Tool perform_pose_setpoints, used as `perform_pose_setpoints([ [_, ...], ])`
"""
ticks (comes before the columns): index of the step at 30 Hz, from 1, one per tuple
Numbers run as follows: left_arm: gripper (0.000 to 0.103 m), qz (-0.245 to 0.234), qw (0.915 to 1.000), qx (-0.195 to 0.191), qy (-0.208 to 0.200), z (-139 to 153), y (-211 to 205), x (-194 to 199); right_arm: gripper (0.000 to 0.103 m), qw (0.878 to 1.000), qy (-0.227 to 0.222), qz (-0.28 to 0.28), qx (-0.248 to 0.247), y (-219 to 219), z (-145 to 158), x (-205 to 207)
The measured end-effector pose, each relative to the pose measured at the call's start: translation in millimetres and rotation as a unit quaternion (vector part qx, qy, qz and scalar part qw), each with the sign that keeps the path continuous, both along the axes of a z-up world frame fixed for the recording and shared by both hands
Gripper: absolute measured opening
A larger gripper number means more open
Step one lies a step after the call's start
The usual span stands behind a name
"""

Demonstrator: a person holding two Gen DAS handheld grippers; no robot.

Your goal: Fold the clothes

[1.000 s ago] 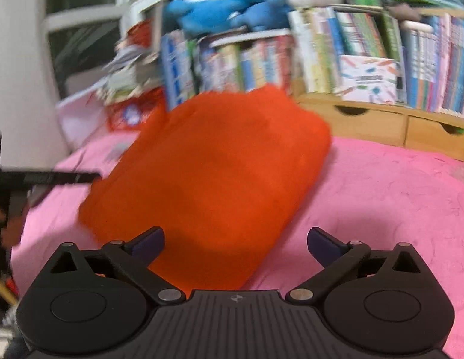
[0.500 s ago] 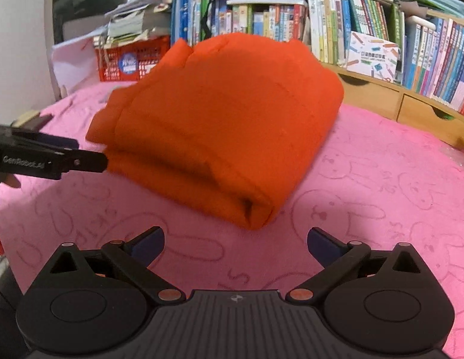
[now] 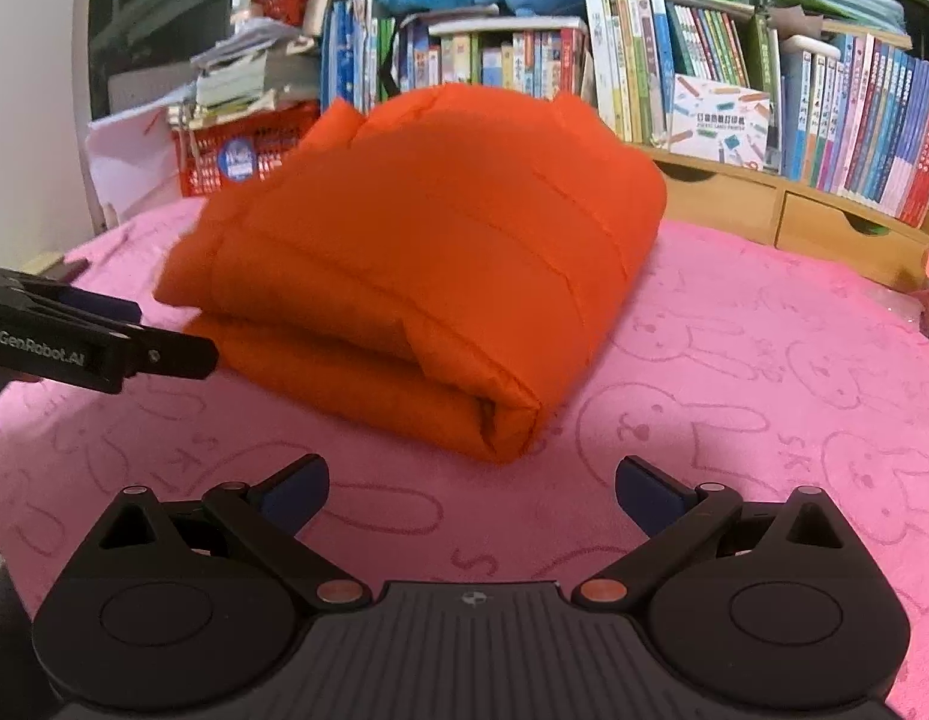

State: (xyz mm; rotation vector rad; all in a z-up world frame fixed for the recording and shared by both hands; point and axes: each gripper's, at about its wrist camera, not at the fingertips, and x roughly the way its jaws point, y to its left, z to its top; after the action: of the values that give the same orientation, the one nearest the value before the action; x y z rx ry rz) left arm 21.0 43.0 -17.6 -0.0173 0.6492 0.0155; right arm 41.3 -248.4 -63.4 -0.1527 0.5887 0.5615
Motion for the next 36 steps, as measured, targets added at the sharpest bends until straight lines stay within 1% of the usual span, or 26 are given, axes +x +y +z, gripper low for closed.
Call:
perform_pose_setpoints([
  [2,0.103,-0.004,1.0000,0.005,-0.006,5,-2,0,0.103,1.000,-0.001,0.003,-0.002,2,5,0],
  [7,0.103,-0.021,0.9991,0.037,-0.006,18,-11,7,0.103,1.000,-0.008,0.000,-0.027,7,18,0],
  [11,0.103,-0.033,0.9987,0.039,-0.002,26,-16,9,0.103,0.999,-0.007,-0.004,-0.031,9,26,1],
  [14,0.103,-0.041,0.9985,0.035,0.009,26,-20,11,0.103,0.999,-0.004,-0.001,-0.033,10,30,5],
  [16,0.103,-0.050,0.9985,0.020,0.016,25,-19,11,0.103,0.999,-0.003,-0.002,-0.036,11,32,7],
  [18,0.103,-0.062,0.9976,-0.011,0.028,23,-16,13,0.103,0.999,-0.002,-0.002,-0.036,11,34,9],
  [20,0.103,-0.064,0.9968,-0.028,0.040,23,-14,16,0.103,0.999,-0.001,-0.001,-0.032,11,37,10],
  [23,0.103,-0.051,0.9980,-0.006,0.037,26,-17,17,0.103,1.000,-0.001,-0.002,-0.030,10,39,11],
  [27,0.103,-0.044,0.9981,0.010,0.042,28,-21,19,0.103,1.000,0.013,-0.002,-0.019,9,42,16],
  [29,0.103,-0.041,0.9980,0.017,0.044,29,-22,20,0.103,1.000,0.015,-0.002,-0.024,10,41,19],
  [32,0.103,-0.045,0.9975,0.010,0.052,28,-22,21,0.103,0.999,0.016,-0.008,-0.033,9,39,23],
  [36,0.103,-0.033,0.9978,0.030,0.050,29,-25,22,0.103,0.999,0.023,-0.012,-0.030,7,38,25],
])
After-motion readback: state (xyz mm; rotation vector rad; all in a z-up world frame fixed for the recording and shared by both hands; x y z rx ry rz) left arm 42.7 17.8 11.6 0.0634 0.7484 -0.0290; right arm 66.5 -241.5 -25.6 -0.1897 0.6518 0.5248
